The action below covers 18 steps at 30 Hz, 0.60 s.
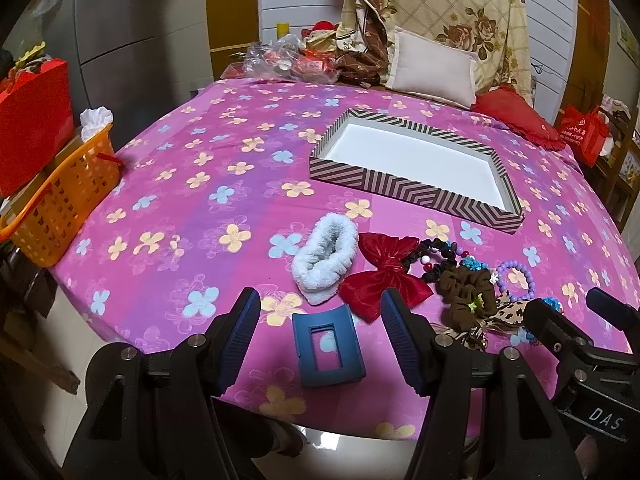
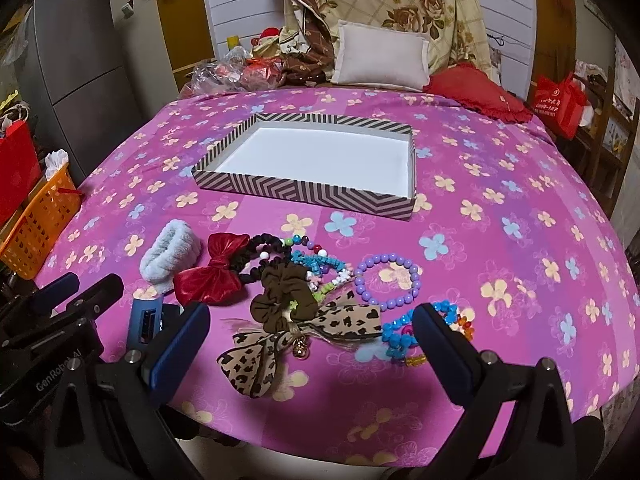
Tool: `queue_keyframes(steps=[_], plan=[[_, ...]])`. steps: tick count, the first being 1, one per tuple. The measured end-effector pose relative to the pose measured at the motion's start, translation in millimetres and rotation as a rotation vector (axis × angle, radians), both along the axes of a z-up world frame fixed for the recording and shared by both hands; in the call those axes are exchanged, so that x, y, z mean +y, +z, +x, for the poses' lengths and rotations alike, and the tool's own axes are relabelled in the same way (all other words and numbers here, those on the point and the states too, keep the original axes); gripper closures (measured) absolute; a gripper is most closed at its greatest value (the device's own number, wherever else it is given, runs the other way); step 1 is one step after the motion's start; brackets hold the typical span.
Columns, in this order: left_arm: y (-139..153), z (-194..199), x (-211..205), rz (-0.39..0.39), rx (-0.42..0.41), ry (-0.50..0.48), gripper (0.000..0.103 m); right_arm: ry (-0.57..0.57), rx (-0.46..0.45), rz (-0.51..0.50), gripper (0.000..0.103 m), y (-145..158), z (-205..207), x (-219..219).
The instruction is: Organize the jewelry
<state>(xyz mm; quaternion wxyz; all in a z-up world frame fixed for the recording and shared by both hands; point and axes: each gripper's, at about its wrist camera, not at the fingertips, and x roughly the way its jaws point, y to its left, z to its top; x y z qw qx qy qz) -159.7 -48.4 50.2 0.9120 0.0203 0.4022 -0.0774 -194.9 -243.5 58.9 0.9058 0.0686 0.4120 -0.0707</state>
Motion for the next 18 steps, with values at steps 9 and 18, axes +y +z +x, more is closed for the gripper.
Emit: queue_keyframes(steps=[9, 18], plan=[[0.1, 0.2, 0.3, 0.001, -0.001, 0.0, 0.033, 0.007, 0.008, -0.003, 0.001, -1.2, 1.0, 1.3], [-1.2, 0.8, -1.3, 0.002, 0.0, -0.012, 0.037, 0.007, 0.019, 0.0, 0.001, -4.9, 1.6, 0.2]])
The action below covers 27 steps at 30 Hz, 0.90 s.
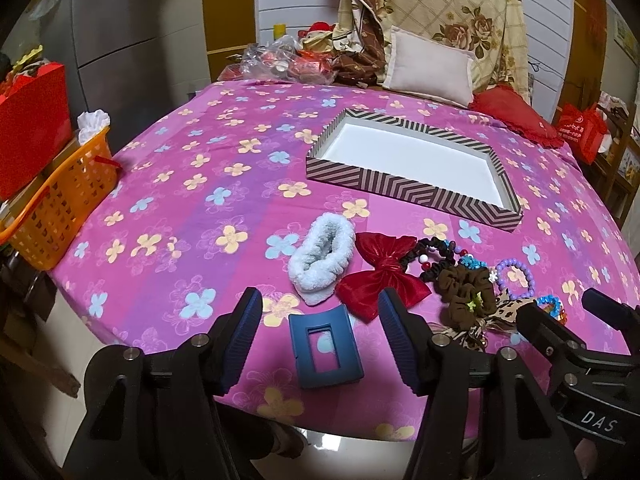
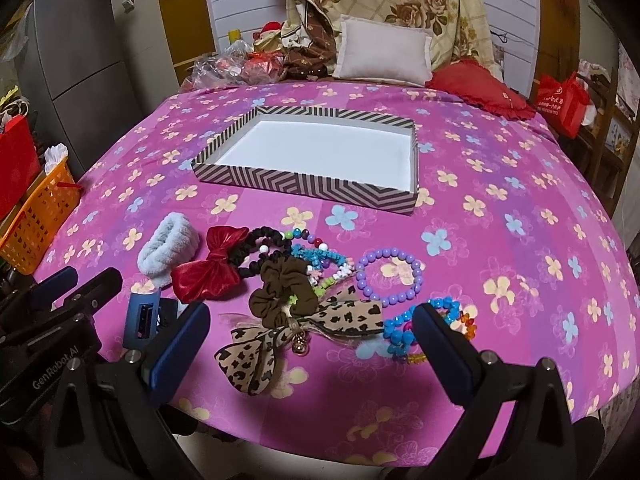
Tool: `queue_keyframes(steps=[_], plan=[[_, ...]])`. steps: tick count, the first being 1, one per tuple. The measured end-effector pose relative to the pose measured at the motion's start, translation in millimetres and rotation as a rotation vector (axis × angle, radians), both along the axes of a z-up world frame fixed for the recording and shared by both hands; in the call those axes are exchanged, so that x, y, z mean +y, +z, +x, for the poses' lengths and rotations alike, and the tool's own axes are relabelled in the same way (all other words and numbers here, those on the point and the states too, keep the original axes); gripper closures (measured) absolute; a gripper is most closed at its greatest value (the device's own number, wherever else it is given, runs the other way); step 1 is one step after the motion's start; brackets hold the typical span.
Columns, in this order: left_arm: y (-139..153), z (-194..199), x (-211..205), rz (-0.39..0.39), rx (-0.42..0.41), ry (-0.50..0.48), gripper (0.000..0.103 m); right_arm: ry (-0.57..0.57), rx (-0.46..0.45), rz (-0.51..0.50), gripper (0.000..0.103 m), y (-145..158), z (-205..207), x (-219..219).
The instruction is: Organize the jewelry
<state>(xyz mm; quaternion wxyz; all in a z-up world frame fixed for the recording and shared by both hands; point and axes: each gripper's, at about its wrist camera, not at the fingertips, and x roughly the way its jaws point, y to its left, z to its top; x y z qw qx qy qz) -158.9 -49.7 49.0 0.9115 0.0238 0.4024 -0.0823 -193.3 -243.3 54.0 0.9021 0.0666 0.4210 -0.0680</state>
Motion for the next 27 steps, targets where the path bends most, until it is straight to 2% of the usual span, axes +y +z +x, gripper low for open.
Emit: queue_keyframes(steps=[27], plan=[[-11, 4, -7, 0.012, 0.026, 0.0, 0.038, 0.011, 0.033, 0.028, 0.001, -12, 9, -5]])
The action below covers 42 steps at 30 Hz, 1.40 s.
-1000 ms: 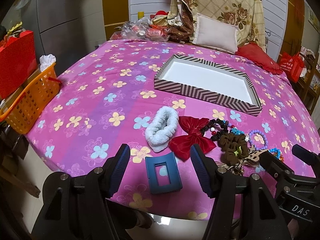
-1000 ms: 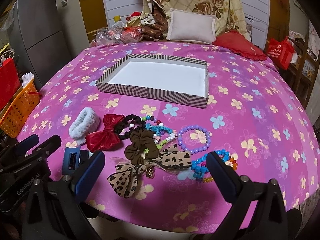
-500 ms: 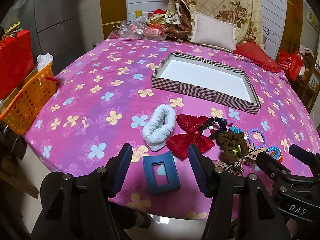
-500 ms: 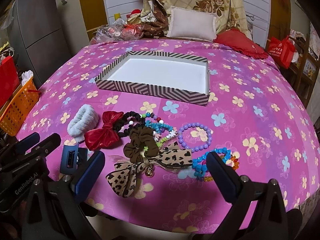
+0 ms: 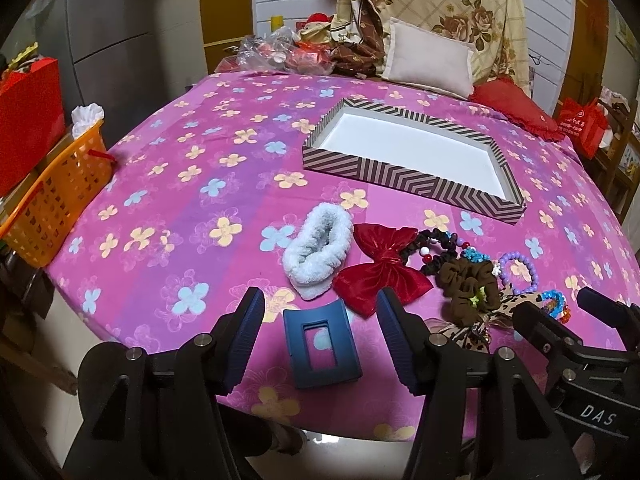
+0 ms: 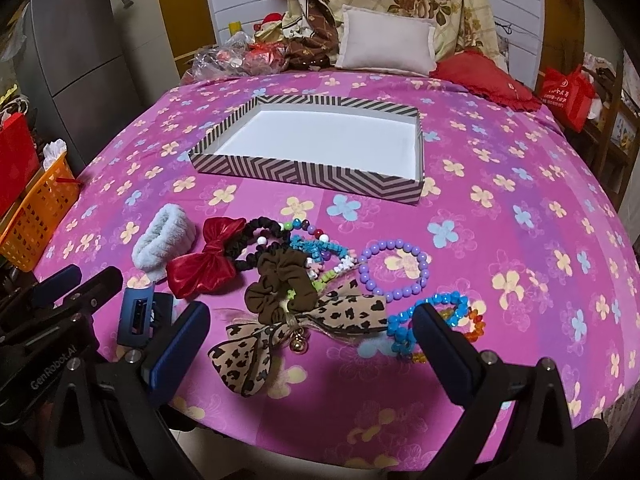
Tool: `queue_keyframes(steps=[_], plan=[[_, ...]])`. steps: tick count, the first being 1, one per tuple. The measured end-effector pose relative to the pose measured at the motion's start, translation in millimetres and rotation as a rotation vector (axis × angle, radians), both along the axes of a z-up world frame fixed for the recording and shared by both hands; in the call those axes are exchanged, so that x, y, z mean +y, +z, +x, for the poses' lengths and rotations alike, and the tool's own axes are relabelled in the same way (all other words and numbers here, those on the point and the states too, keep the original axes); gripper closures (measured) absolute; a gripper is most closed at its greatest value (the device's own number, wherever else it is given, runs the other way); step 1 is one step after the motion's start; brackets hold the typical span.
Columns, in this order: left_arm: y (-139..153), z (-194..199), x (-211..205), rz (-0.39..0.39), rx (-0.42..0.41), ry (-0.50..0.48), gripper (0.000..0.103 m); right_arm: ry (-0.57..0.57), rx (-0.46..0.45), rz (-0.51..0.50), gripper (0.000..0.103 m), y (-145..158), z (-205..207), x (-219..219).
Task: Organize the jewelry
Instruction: 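Grasp the white fuzzy scrunchie with the right tool while the left tool grasps the dark blue clip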
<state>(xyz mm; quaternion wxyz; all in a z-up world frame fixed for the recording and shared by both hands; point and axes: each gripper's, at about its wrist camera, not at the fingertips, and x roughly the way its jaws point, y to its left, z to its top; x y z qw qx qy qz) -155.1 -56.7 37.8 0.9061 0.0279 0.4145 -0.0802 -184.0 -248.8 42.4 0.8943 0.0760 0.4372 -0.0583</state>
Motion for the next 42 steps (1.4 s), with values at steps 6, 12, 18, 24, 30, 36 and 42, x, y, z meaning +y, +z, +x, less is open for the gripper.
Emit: queue_keyframes(steps=[6, 12, 18, 24, 30, 36, 42], plan=[[-4, 7, 6, -0.033, 0.047, -0.011, 0.038, 0.021, 0.011, -0.007, 0.001, -2, 7, -1], [-4, 15, 38, -0.107, 0.073, 0.001, 0.038, 0.07, 0.006, -0.018, 0.001, -2, 17, 3], [-12, 22, 69, -0.168, 0.115, 0.031, 0.038, 0.128, 0.014, -0.001, 0.009, -6, 30, 8], [-16, 22, 73, -0.234, 0.165, -0.011, 0.038, 0.177, 0.012, 0.026, 0.011, -2, 52, 13], [-23, 13, 49, -0.199, 0.198, -0.086, 0.038, 0.231, 0.02, 0.054, 0.011, -1, 69, 26], [-34, 13, 29, -0.143, 0.208, -0.094, 0.038, 0.272, 0.046, 0.107, 0.011, -6, 80, 36], [-47, 23, 24, -0.147, 0.251, -0.075, 0.038, 0.306, 0.073, 0.136, 0.011, -12, 93, 44]])
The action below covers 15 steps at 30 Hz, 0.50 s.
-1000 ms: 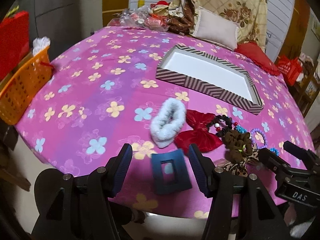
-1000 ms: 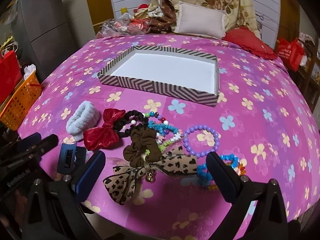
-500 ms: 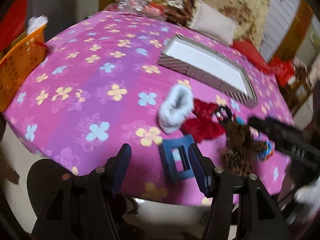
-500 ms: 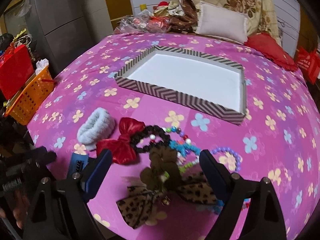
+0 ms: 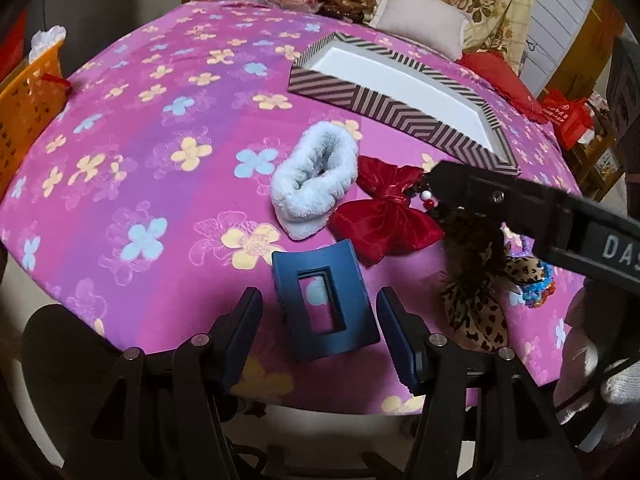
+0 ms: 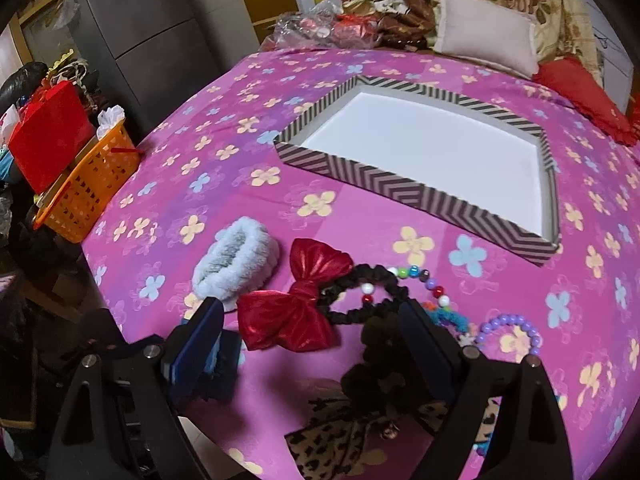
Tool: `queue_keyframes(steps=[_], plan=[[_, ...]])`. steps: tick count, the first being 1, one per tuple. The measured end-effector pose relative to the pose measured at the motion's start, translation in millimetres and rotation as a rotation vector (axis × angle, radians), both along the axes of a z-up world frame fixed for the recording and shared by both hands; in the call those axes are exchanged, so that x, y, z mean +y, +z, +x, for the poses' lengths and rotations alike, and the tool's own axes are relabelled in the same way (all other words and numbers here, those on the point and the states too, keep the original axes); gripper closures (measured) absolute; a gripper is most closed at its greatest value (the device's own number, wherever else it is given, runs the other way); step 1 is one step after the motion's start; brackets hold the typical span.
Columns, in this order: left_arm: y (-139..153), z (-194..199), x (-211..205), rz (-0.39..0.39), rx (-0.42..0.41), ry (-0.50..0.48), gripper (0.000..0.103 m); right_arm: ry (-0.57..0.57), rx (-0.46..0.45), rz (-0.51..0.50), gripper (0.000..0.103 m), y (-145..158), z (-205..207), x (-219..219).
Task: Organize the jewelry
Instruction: 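Grasp the white fuzzy scrunchie with the right tool while the left tool grasps the dark blue clip, then carry both items into the striped box and open both tools to release them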
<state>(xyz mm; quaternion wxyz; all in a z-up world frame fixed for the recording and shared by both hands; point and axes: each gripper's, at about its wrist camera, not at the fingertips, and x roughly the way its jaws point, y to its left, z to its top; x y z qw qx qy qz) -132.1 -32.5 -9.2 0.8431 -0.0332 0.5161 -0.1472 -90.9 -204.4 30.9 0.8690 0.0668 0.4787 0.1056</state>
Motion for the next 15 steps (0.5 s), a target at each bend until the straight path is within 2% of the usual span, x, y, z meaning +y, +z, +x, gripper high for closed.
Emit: queue_keyframes(steps=[7, 13, 14, 15], plan=[[-11, 7, -1, -0.019, 0.036, -0.008, 0.037, 0.05, 0.028, -0.02, 0.011, -9, 24, 15], [-15, 13, 6, -0.073, 0.047, -0.004, 0.044, 0.106, 0.062, -0.057, 0.011, -23, 51, 38], [-15, 14, 8, -0.081, 0.046, 0.0, 0.044, 0.114, 0.067, -0.059, 0.014, -25, 55, 42], [-15, 14, 10, -0.088, 0.045, 0.004, 0.044, 0.123, 0.074, -0.063, 0.022, -28, 59, 46]])
